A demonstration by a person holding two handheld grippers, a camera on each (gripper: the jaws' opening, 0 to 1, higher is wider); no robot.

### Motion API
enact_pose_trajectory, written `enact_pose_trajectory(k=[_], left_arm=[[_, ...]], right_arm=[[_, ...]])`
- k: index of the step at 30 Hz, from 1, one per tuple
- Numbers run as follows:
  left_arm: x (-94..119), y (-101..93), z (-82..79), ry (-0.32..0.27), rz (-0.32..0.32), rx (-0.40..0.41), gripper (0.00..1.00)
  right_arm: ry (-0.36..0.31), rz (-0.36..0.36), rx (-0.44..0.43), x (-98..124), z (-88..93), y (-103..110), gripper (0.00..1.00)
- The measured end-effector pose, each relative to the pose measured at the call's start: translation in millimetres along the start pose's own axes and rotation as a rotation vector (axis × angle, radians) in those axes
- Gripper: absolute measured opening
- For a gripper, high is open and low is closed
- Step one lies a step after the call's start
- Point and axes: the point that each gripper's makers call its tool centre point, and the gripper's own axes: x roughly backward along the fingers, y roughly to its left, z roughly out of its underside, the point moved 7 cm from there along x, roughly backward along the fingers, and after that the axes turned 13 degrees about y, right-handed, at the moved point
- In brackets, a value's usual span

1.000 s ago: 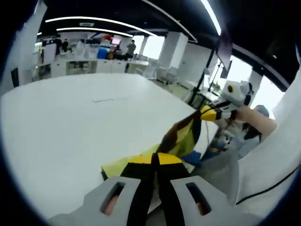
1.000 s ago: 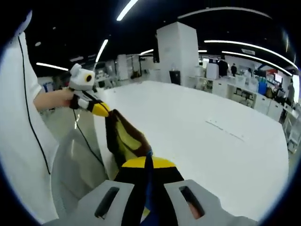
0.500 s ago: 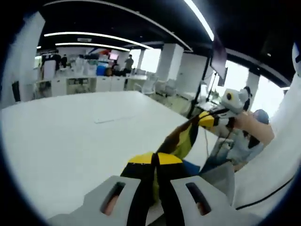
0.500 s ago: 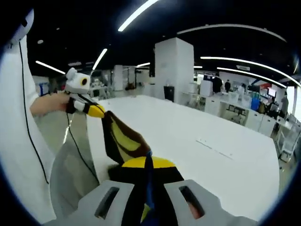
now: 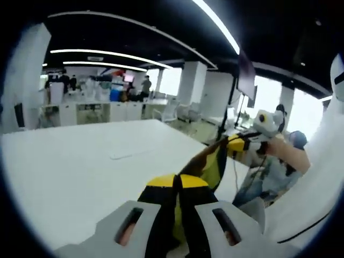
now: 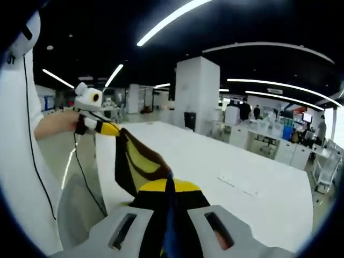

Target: Fold the garment on the visible template until the final outline fits inside the template.

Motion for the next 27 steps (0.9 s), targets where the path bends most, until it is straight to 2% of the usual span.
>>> enact_pose_trajectory(k=[9,27], left_arm=[[13,-2.2,-21.2,-0.078,0.009,-0.006,0.00],[38,-3.6,-36.7,-0.132,0.007,-0.009,0.00]], right_arm=[[-0.048,0.029,0.034,8,-20.6,-2,0.02],[-0.128,-0.005,0.064,23,-49.2,11,0.02]])
